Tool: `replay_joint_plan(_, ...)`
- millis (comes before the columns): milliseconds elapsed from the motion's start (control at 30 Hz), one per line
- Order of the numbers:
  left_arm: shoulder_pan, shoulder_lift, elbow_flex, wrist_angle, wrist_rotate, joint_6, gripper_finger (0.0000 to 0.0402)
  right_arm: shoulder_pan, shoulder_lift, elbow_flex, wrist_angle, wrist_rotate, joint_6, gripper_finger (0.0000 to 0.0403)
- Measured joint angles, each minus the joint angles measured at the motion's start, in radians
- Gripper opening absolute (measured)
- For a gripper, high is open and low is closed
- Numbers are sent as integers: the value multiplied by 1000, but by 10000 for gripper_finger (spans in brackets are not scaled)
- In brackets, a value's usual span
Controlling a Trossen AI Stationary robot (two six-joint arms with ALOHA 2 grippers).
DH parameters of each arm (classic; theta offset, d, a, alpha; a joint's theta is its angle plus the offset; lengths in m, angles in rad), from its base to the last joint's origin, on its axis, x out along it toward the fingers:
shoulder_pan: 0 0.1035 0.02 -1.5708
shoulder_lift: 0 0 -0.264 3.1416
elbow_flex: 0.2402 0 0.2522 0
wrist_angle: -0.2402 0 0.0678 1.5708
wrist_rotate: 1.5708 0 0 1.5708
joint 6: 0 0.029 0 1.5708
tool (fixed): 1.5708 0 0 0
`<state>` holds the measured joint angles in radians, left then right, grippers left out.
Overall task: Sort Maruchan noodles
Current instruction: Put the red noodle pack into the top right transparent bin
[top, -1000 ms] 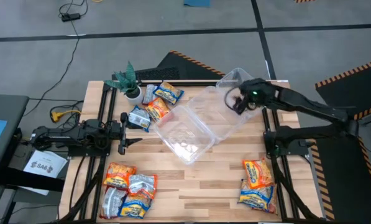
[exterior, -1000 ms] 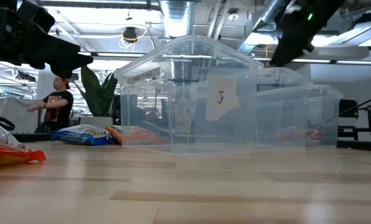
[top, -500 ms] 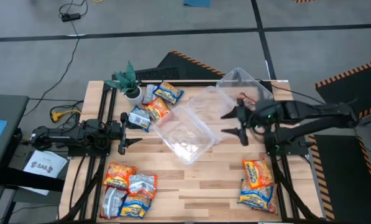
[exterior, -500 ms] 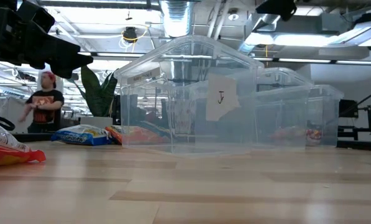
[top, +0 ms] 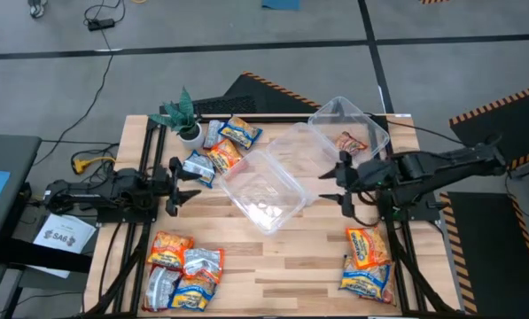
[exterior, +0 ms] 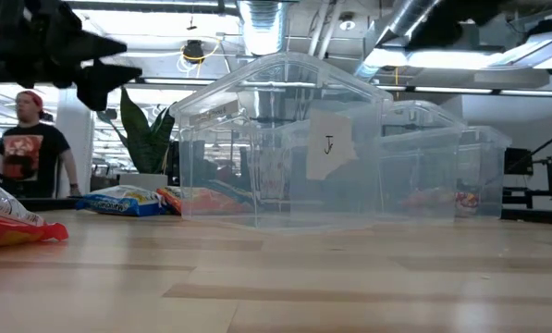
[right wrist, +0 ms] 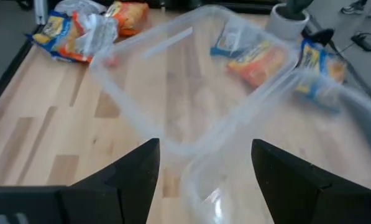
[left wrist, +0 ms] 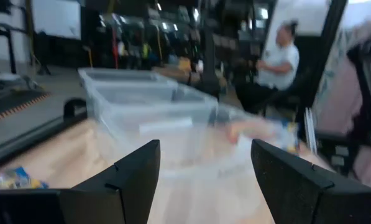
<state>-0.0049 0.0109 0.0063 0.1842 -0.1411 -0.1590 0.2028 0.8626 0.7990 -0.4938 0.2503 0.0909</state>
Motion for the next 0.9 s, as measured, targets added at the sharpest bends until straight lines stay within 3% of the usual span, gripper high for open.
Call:
replay_joint_plan(267, 0, 17, 37, 65, 8, -53, 238, 77, -230, -240, 223, 104, 91, 276)
replay_joint_plan(467, -15, 137, 169, -29, 189, -91, 238, 76, -260, -259, 307, 120, 56, 276)
replay_joint_plan(567, -58, 228, 279, -111, 224, -90, 238, 77, -250, -259, 335, 120, 33, 276)
replay_joint_plan(700, -156, 381, 449, -336, 191, -101, 238, 77, -228, -259, 332, 120, 31, 276)
replay_joint_plan(900, -370, 650, 676, -704, -6, -292, 238, 77, -181, -259, 332, 120, 29, 276)
